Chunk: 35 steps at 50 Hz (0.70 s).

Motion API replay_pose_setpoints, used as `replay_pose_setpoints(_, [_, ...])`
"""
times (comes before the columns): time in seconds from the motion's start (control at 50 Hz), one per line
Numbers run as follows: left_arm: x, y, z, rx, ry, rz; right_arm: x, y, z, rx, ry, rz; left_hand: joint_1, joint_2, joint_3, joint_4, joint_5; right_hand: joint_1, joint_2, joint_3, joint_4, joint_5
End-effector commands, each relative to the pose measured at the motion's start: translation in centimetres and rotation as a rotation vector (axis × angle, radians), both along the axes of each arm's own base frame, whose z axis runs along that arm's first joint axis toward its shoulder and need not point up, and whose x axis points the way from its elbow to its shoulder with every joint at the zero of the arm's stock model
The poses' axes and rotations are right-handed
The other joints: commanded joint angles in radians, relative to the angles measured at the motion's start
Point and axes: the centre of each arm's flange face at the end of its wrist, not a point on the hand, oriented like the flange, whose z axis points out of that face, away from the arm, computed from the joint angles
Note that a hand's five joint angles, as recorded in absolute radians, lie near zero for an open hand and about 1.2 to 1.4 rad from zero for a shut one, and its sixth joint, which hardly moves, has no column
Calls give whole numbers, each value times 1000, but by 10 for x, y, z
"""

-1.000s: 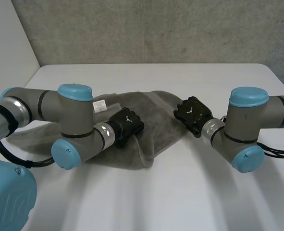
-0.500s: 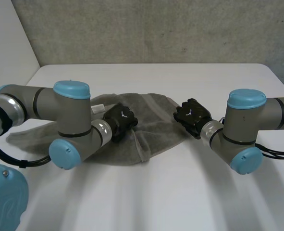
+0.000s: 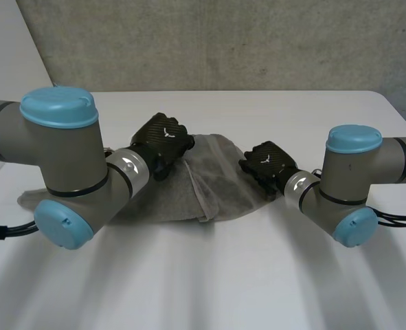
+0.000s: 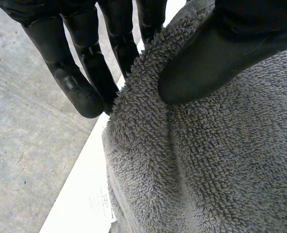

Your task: Fold the towel.

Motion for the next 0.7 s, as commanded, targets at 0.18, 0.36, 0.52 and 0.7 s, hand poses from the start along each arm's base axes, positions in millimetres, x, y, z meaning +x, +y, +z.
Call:
replay_pose_setpoints(0.18, [3,-1,11,53,101,35,0,17,26,182,-78,-14,-47,-86,-148,-116,-284,-137,-133,-140,-139,-147])
replay_pose_setpoints(0.36, [4,2,25,94,199,56,8,28,25,365,-229,-58,-47,-86,-148,-116,-284,-143,-138,-146,-145,-153])
replay_pose_setpoints(0.52, [5,1,41,88,265,67,34,65,30,446,-275,19,-47,-86,-148,-116,-284,-181,-177,-184,-183,-191])
replay_pose_setpoints(0.7, [9,6,60,105,354,83,47,81,24,528,-349,8,-47,-86,-148,-116,-284,-99,-95,-102,-101,-109])
